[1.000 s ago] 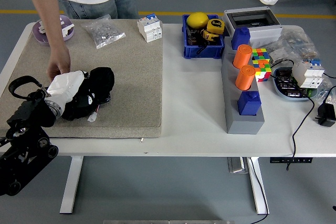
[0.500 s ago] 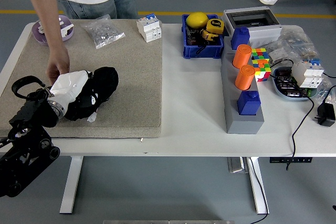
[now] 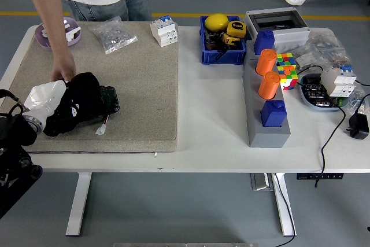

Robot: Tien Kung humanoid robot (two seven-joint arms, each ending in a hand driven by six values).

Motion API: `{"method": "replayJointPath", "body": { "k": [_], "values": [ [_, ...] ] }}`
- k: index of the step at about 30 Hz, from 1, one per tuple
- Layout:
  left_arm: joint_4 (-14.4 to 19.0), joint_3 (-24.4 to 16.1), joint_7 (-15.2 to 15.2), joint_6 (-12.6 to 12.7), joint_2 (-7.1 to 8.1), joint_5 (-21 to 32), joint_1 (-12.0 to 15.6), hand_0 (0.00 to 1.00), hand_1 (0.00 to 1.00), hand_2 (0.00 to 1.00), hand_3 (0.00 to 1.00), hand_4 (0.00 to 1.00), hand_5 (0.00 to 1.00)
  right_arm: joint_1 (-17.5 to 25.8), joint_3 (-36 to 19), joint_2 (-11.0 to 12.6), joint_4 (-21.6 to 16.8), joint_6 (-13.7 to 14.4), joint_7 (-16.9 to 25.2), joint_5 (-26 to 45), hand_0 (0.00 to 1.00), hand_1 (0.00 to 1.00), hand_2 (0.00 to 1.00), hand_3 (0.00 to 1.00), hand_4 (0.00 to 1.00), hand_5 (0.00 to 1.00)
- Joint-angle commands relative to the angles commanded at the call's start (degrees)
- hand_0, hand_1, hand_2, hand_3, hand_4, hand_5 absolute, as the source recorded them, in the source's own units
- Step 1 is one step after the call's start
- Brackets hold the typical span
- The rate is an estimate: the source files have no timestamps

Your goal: Pick the rag up,wipe the panel,place it on the desk

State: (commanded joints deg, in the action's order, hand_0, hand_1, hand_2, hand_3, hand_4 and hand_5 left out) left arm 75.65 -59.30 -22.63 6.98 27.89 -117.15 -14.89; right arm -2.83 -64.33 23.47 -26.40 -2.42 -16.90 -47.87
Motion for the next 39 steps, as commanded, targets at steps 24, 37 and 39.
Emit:
{"method": "replayJointPath", "body": {
  "k": [24, 37, 39],
  "values": [
    [-0.3, -10.3, 0.2, -0.1, 5.31, -1.5, 8.5, 0.225, 0.146, 0.521, 0.450, 0.072, 0.002, 0.2, -0.1, 0.4, 0.1, 0.0, -0.1, -0.1, 0.767, 0.643, 0.712, 0.700, 0.998, 0.643],
    [-6.5, -13.2, 2.3, 2.4, 5.94, 1.0, 7.5, 0.221, 0.146, 0.518, 0.449, 0.074, 0.002, -0.2, 0.1, 0.4, 0.0, 0.2, -0.1, -0.1, 0.766, 0.644, 0.712, 0.700, 0.998, 0.642],
    [-8.7, -12.9, 3.6, 3.7, 6.01, 2.2, 6.5, 0.225, 0.146, 0.514, 0.449, 0.075, 0.002, -0.2, 0.2, 0.3, 0.0, 0.2, -0.1, -0.1, 0.767, 0.643, 0.712, 0.700, 0.998, 0.642]
  ]
}}
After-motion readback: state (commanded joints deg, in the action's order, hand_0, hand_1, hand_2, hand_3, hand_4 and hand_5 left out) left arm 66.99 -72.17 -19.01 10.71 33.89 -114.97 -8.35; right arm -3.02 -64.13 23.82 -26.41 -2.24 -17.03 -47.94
